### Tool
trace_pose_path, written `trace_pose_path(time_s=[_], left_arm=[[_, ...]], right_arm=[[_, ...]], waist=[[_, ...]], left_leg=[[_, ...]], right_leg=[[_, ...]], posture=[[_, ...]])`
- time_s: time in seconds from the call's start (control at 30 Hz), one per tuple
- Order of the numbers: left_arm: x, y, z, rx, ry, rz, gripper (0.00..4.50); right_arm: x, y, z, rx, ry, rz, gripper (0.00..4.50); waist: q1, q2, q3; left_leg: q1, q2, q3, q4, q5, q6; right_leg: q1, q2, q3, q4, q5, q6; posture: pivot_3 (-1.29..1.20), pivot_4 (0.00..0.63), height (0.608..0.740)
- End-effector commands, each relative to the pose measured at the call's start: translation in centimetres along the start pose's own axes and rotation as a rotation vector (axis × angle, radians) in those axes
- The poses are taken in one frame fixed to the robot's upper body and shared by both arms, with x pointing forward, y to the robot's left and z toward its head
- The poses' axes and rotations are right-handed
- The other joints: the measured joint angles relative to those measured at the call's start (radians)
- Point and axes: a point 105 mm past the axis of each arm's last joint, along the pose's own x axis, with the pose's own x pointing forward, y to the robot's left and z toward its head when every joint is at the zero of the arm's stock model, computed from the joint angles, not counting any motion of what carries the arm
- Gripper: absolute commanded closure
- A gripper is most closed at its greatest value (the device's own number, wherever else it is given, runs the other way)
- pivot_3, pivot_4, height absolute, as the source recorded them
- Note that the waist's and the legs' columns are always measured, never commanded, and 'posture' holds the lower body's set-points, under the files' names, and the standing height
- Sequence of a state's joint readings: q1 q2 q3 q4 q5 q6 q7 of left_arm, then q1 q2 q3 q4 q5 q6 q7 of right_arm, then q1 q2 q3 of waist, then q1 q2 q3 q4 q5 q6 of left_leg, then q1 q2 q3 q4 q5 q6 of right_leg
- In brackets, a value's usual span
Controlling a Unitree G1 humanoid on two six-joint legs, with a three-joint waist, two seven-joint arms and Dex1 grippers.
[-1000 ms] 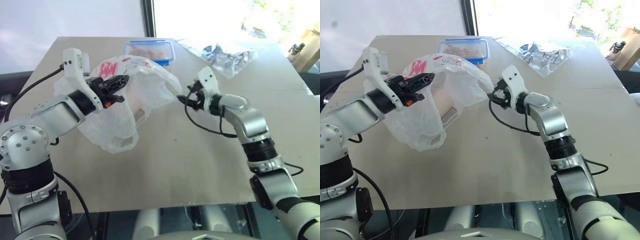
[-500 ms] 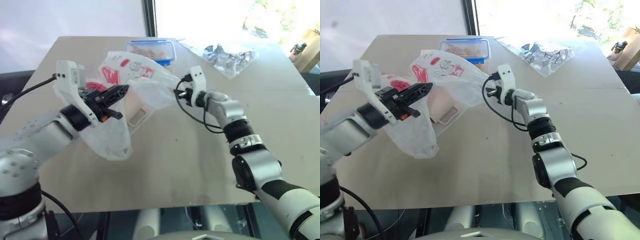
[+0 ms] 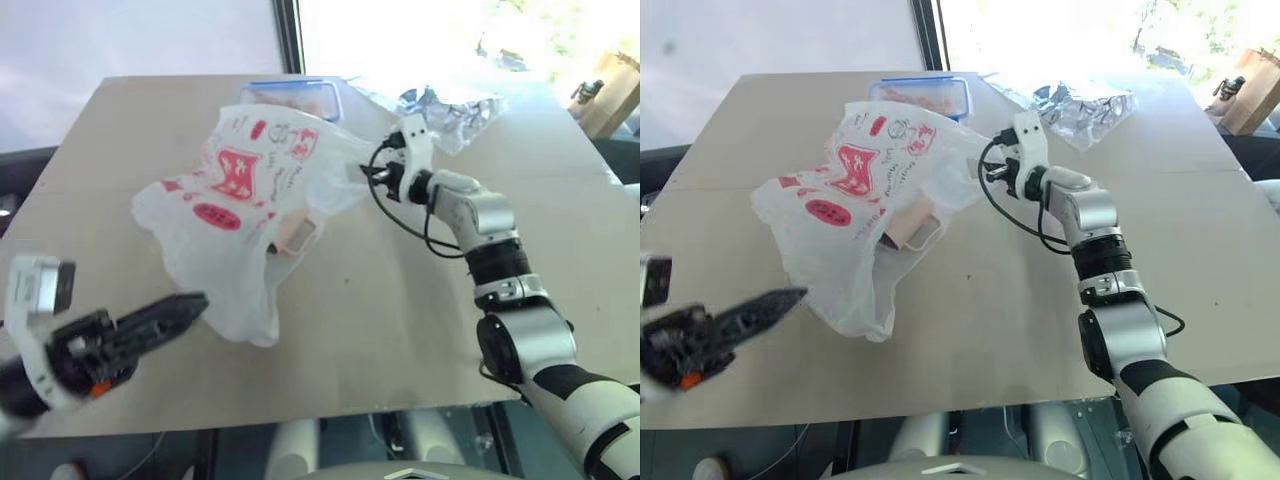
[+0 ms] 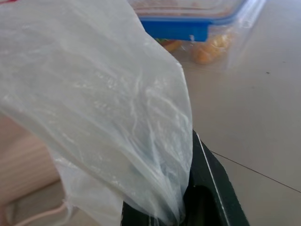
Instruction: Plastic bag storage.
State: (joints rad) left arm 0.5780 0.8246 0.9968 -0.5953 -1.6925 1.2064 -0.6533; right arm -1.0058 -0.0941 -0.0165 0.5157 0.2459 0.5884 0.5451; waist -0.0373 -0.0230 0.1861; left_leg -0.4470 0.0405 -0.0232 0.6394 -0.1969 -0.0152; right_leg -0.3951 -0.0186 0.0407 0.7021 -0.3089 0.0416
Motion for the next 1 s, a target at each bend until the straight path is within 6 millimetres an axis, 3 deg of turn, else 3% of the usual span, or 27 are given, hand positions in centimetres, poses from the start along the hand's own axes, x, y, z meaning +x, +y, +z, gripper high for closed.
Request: trace_pose_path(time_s=[0.03, 0.2, 0.47, 0.57, 0.63, 0.7, 0.8, 1.0], left_arm=[[1.1, -0.3, -3.0, 0.071, 0.072, 0.02, 0.71], [2.9, 1.7, -4.3, 0.102, 0.005, 0.12, 0.71], [8.9, 2.6, -2.8, 0.113, -0.161, 0.093, 0.71], [10.4, 3.0, -2.0, 0.117, -0.19, 0.08, 1.55], [10.9, 2.4, -1.0, 0.077, -0.248, 0.024, 2.48], [10.5, 1.0, 1.2, -0.021, -0.367, -0.099, 3.32], [8.5, -2.4, 6.3, -0.142, -0.528, -0.37, 4.35], [4.8, -5.5, 19.0, 0.025, -0.884, -0.555, 4.35]], right_arm=[[-0.2, 0.7, 1.7, -0.008, -0.057, 0.014, 4.5], [-0.1, 1.2, 1.9, -0.015, -0.047, 0.024, 4.5], [-0.3, 1.6, 1.7, -0.019, -0.025, 0.015, 4.5], [-0.7, 1.3, 1.6, -0.022, -0.018, -0.001, 4.5], [-1.0, 1.0, 1.7, -0.017, -0.023, -0.011, 4.5], [-1.5, 0.8, 2.5, 0.0, -0.051, -0.012, 4.5], [-2.8, 0.8, 5.8, 0.108, -0.169, 0.029, 4.5], [-7.7, 1.4, 16.1, 0.232, -0.472, 0.176, 4.5]], waist=[[-0.001, 0.001, -0.001], [0.0, 0.002, -0.002], [0.001, 0.004, -0.004], [0.001, 0.004, -0.004], [0.0, 0.004, -0.004], [0.0, 0.005, -0.004], [0.004, 0.004, -0.004], [0.026, 0.006, -0.002]], left_leg=[[0.0, 0.0, 0.0, 0.0, 0.0, 0.0], [0.0, 0.0, 0.0, -0.001, 0.0, 0.0], [0.0, 0.001, -0.001, -0.001, 0.0, 0.0], [0.0, 0.0, -0.001, -0.001, 0.001, 0.0], [0.0, 0.0, -0.001, -0.001, 0.001, 0.001], [0.0, 0.0, -0.001, -0.001, 0.001, 0.001], [-0.002, 0.003, -0.003, 0.0, 0.001, 0.001], [-0.002, -0.001, -0.001, 0.006, 0.001, 0.002]], right_leg=[[0.0, 0.0, 0.0, -0.002, 0.001, -0.002], [0.001, 0.001, 0.0, -0.003, 0.002, -0.003], [0.001, 0.001, 0.001, -0.003, 0.002, -0.002], [0.001, 0.001, 0.001, -0.002, 0.002, -0.002], [0.001, 0.001, 0.001, -0.003, 0.002, -0.002], [0.001, 0.001, 0.001, -0.003, 0.002, -0.002], [0.001, 0.0, 0.0, -0.002, 0.002, -0.002], [0.002, 0.002, -0.003, 0.0, 0.002, -0.002]], posture=[[0.0, 0.15, 0.74], [0.0, 0.15, 0.74], [0.0, 0.15, 0.74], [0.0, 0.15, 0.74], [0.0, 0.15, 0.74], [0.0, 0.15, 0.74], [0.0, 0.15, 0.74], [0.0, 0.15, 0.74]])
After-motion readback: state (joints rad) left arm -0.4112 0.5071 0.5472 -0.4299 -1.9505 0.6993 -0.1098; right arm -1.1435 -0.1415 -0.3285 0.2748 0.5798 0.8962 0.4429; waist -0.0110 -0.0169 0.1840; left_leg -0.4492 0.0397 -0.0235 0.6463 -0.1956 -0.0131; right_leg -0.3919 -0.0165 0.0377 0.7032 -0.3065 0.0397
